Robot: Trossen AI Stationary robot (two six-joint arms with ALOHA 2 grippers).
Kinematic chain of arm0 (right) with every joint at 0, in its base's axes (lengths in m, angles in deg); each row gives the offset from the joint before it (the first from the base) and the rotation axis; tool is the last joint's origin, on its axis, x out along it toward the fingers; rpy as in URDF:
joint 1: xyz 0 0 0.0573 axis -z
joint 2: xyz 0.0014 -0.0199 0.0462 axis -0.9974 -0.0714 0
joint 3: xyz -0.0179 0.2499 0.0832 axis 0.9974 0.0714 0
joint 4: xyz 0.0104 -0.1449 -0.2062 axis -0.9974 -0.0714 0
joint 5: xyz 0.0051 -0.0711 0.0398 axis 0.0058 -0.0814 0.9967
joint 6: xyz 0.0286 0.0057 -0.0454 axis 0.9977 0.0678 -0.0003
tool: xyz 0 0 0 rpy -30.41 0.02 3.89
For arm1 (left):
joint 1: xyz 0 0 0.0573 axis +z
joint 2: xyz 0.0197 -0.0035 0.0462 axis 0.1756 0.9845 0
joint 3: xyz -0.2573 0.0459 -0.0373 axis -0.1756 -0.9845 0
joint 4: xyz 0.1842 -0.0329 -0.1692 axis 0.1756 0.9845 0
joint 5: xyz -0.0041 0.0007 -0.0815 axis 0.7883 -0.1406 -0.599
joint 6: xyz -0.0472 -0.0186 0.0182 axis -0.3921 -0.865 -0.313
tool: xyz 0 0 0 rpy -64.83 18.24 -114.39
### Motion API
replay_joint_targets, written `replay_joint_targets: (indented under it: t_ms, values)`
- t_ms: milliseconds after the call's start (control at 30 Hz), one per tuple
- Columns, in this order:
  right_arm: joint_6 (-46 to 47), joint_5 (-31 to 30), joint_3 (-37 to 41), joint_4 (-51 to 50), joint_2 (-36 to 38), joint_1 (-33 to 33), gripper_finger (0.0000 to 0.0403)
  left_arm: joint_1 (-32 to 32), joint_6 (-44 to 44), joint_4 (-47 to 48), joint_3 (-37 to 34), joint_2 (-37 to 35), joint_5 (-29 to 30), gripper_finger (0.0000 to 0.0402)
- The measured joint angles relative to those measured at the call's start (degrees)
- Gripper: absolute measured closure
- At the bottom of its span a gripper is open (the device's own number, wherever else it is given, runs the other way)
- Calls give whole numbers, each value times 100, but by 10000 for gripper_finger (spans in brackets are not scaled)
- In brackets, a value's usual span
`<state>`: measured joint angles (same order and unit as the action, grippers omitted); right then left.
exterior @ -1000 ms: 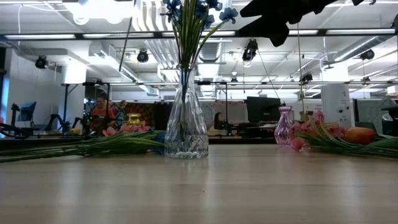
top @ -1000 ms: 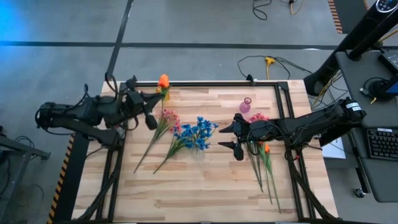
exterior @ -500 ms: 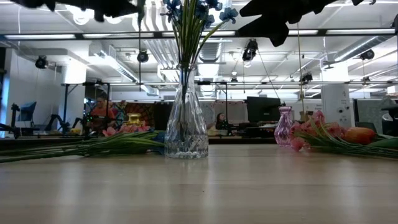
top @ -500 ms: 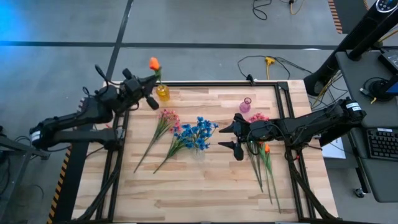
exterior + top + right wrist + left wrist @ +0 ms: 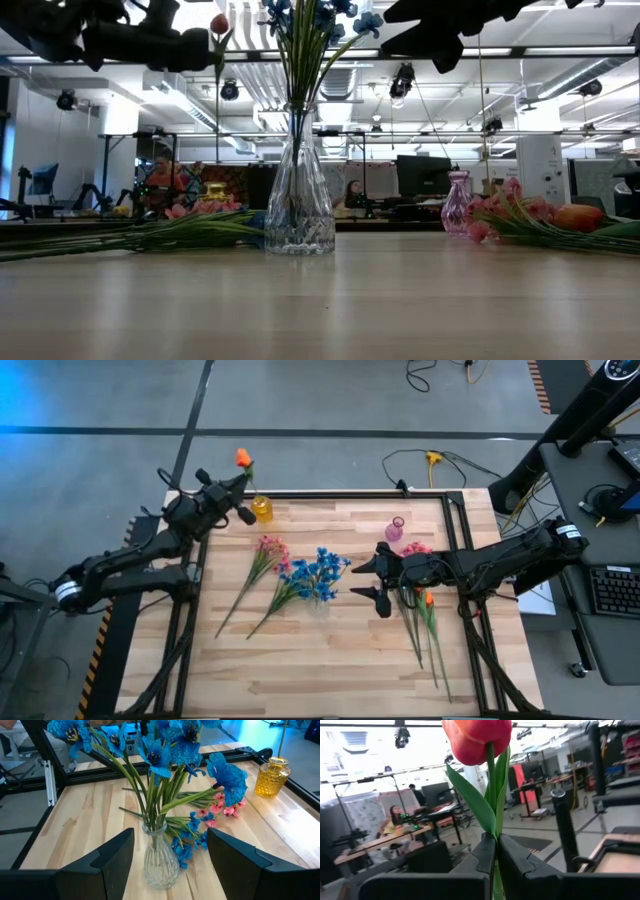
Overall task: Sort flowers into vase by color
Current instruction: Put the left orange tulip into the yellow vase
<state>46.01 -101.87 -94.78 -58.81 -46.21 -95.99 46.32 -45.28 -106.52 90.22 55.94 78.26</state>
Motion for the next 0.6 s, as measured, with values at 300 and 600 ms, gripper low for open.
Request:
replay_joint_targets:
  t_ms: [300,600]
  values:
    - [1,-9,0,-2,0,0,163,239,126,-139,76,357,4,401]
    - [2,-8,0,-7,0,0,163,256,3,-133,76,668,13,401]
